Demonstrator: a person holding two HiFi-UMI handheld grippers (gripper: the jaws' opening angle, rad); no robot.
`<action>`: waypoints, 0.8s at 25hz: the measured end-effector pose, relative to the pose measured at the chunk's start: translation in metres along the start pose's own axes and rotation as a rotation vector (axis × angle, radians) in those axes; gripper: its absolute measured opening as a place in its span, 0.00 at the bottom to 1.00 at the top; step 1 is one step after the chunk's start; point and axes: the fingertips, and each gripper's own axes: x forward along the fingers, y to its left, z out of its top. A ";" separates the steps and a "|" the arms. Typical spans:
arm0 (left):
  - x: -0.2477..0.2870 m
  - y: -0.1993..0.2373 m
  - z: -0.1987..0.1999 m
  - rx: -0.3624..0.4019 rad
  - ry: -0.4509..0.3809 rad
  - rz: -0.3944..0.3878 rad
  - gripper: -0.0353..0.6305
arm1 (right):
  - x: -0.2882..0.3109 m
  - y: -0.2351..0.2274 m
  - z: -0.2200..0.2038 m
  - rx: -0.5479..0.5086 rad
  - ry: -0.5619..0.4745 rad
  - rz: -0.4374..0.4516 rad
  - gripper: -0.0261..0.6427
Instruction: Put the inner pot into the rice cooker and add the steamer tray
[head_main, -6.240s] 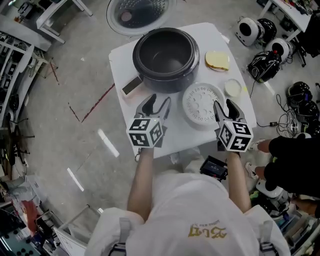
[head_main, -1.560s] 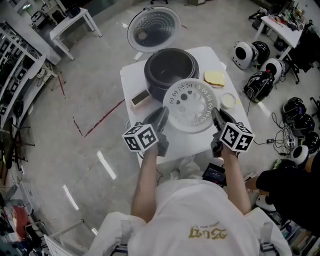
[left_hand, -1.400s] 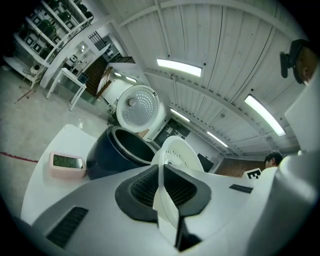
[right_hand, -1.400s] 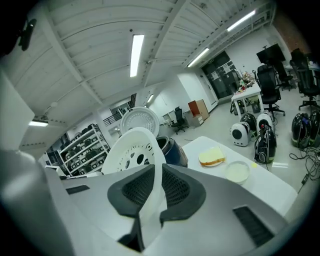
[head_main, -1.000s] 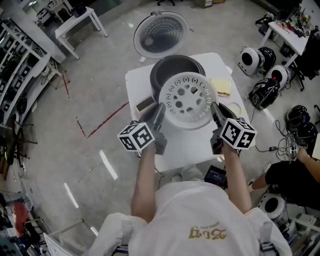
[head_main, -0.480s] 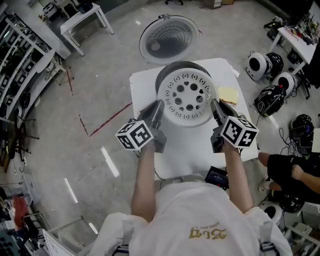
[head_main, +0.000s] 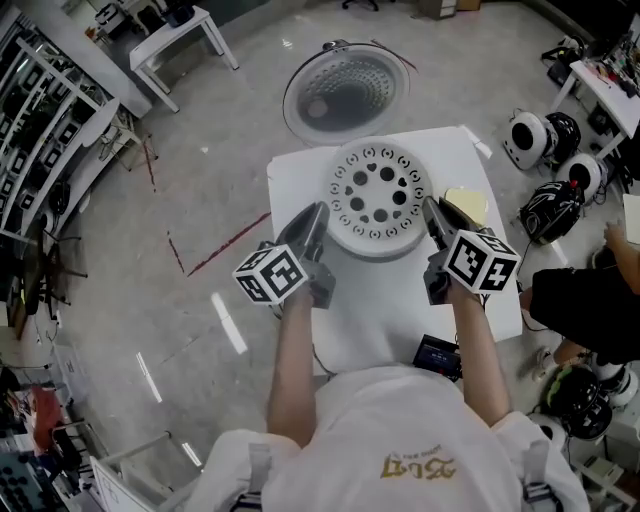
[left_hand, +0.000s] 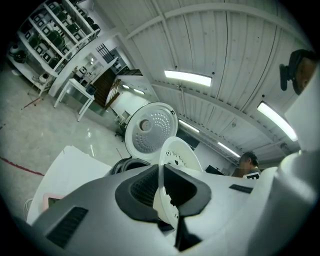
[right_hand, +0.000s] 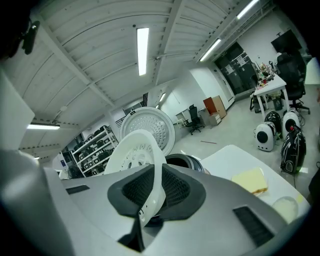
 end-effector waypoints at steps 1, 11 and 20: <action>0.008 0.000 0.004 0.002 0.000 0.003 0.13 | 0.006 -0.004 0.006 0.002 0.002 0.002 0.12; 0.034 0.004 0.013 0.005 0.007 0.037 0.13 | 0.029 -0.020 0.017 0.004 0.035 0.011 0.13; 0.048 0.010 0.015 0.020 0.022 0.078 0.13 | 0.045 -0.031 0.016 0.002 0.076 0.023 0.13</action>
